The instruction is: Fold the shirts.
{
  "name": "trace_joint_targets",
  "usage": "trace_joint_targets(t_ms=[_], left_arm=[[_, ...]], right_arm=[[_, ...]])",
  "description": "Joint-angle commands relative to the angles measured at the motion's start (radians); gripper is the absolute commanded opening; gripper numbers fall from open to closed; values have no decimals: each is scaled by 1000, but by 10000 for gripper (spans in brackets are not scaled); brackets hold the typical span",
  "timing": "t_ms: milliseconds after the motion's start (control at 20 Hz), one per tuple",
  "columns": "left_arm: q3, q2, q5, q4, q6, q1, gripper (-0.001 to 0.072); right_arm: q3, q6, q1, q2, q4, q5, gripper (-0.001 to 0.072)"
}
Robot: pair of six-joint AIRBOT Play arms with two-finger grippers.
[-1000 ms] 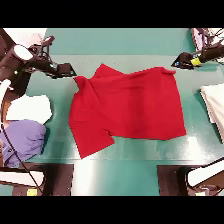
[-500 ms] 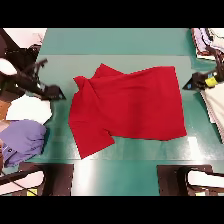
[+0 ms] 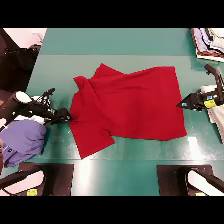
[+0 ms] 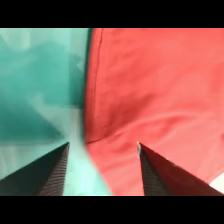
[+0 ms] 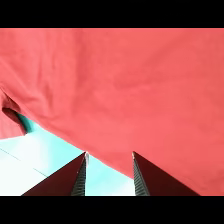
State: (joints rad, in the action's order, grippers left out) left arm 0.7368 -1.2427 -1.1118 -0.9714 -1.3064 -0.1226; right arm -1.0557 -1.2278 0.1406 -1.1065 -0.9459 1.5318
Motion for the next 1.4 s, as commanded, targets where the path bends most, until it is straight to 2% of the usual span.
trace_joint_targets(t_ms=[0,150,200,250,400,550,600,650,700,750,800,850,1100,1150,1200,1300,1350], left_arm=[[-40,0,81,59,6,14,494],[-40,0,79,60,5,51,492],[-39,0,79,61,1,63,317],[-37,0,80,68,5,67,35],[14,17,46,80,28,64,28],[87,61,29,82,32,65,28],[103,75,29,82,32,65,28],[114,79,28,82,37,65,28],[119,78,27,82,47,65,29],[119,78,27,82,50,65,29],[119,78,29,82,50,65,29],[119,78,30,83,50,65,29],[119,77,16,84,50,65,29],[119,77,17,84,50,65,29],[119,77,18,85,50,65,29],[119,77,19,86,50,65,29],[119,77,19,86,50,65,29]], right_arm=[[21,3,1,49,10,-15,344],[21,3,4,70,4,-14,343],[21,3,15,70,3,-6,343],[21,3,34,70,2,5,343],[24,-2,131,70,-33,62,344],[123,-4,240,93,-184,19,344],[173,-4,274,96,-202,8,429],[230,-4,309,95,-204,1,614],[281,-5,336,87,-196,-7,622],[333,-14,356,74,-185,-21,599],[381,-18,365,58,-162,-32,519],[419,-19,367,40,-143,-45,501],[515,-36,366,-46,-38,-139,495],[515,-36,367,-52,-39,-153,433],[515,-36,366,-51,-41,-166,406],[513,-36,366,-51,-41,-183,401],[514,-36,366,-51,-41,-192,315]])
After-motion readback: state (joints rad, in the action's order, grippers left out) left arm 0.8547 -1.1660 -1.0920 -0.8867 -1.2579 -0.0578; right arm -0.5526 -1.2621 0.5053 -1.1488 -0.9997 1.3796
